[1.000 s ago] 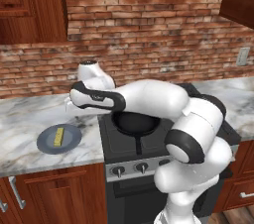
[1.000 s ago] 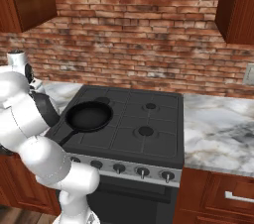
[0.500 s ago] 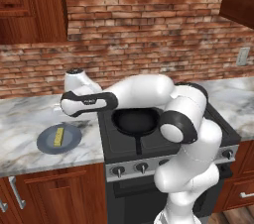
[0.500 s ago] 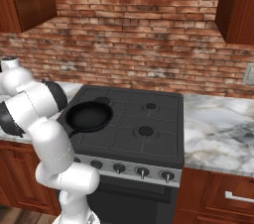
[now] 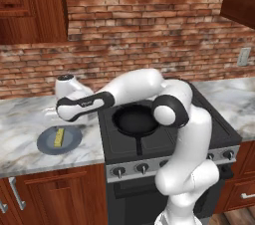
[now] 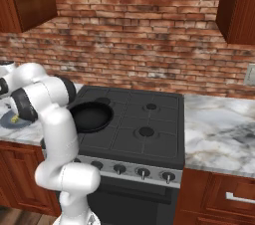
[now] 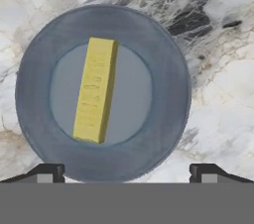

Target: Pick up the butter stick and place it in the pan. Then turn on the burner for the pan.

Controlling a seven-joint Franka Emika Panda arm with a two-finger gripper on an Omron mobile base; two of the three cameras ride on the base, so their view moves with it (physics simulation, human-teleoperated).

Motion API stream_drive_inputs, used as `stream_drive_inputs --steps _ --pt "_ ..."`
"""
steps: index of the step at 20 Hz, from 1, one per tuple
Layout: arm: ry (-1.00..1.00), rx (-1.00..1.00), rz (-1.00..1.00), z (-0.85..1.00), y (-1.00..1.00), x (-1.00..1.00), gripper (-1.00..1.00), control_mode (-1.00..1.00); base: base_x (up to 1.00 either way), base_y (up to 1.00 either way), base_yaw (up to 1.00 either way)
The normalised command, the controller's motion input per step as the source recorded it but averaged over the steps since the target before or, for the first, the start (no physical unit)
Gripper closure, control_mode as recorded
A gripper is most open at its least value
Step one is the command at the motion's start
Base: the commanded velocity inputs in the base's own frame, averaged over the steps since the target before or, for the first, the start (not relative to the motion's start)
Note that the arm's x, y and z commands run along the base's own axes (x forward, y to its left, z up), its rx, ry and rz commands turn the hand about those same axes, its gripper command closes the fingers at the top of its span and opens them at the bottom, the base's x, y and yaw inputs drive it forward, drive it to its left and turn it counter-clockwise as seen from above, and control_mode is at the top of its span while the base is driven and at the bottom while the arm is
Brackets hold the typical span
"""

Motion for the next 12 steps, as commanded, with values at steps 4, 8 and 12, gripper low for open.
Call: stream_drive_inputs --steps 4,8,12 --pt "0.0 0.0 0.0 -0.22 0.14 0.1 -1.0 -1.0 0.0 0.0 0.0" --pt "0.0 0.0 0.0 -0.23 0.1 0.09 -1.0 -1.0 0.0 0.0 0.0" --pt "0.0 0.0 0.0 -0.22 0.04 0.1 -1.0 -1.0 0.0 0.0 0.0"
